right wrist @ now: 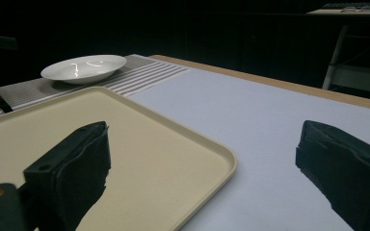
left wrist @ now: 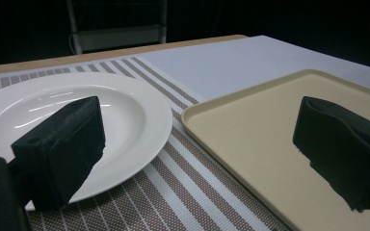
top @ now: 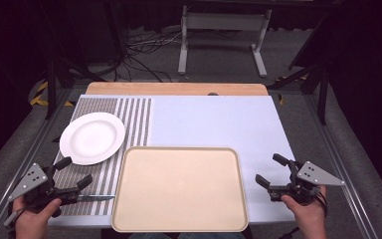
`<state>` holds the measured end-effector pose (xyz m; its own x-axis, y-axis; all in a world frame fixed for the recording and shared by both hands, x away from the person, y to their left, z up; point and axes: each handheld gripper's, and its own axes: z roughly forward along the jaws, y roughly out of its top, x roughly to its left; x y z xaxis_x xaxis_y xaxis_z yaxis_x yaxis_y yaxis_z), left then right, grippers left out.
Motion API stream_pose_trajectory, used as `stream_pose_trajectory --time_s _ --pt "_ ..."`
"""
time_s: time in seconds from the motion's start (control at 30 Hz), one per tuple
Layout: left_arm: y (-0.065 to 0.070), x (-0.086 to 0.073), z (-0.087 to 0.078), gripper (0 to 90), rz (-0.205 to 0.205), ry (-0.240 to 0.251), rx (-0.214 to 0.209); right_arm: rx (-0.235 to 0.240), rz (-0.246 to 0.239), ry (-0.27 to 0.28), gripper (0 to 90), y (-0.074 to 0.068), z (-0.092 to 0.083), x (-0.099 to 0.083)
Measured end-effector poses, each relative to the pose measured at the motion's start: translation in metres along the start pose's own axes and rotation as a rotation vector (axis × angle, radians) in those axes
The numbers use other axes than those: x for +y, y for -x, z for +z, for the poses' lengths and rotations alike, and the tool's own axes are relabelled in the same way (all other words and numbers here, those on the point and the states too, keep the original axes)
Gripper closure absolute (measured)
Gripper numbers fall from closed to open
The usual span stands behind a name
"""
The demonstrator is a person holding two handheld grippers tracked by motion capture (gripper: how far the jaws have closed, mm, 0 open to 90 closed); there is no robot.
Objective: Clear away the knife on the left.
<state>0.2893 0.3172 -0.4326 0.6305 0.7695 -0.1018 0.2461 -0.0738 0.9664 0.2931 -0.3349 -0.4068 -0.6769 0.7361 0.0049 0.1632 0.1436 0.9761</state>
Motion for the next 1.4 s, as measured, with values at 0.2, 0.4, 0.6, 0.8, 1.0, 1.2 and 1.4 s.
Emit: stream_pose_trajectory --time_s 0.2,0.4,0.6,0.8,1.0,1.2,1.4 --pt "0.0 0.003 -0.001 6.0 0.012 -0.011 -0.003 0.003 0.001 0.0 5.6 0.0 0.001 -0.001" --pt "0.001 0.01 -0.003 12.0 -0.004 -0.031 -0.031 0.006 0.007 -0.006 5.5 0.0 0.002 -0.002" --pt "0.001 0.019 -0.003 12.2 0.014 -0.08 -0.076 0.009 0.003 -0.01 5.6 -0.001 0.004 -0.002" --pt "0.0 0.026 0.003 7.5 0.073 -0.199 -0.113 0.013 0.01 -0.02 5.6 0.0 0.006 -0.003" --pt "0.001 0.038 0.005 7.0 0.147 -0.337 -0.115 0.017 0.012 -0.027 5.5 0.0 0.007 -0.005" --pt "0.001 0.048 0.005 8.0 0.219 -0.454 -0.103 0.021 0.016 -0.032 5.6 0.0 0.008 -0.006" --pt "0.001 0.055 0.009 8.7 0.297 -0.578 -0.086 0.029 0.017 -0.038 5.6 -0.001 0.01 -0.007"
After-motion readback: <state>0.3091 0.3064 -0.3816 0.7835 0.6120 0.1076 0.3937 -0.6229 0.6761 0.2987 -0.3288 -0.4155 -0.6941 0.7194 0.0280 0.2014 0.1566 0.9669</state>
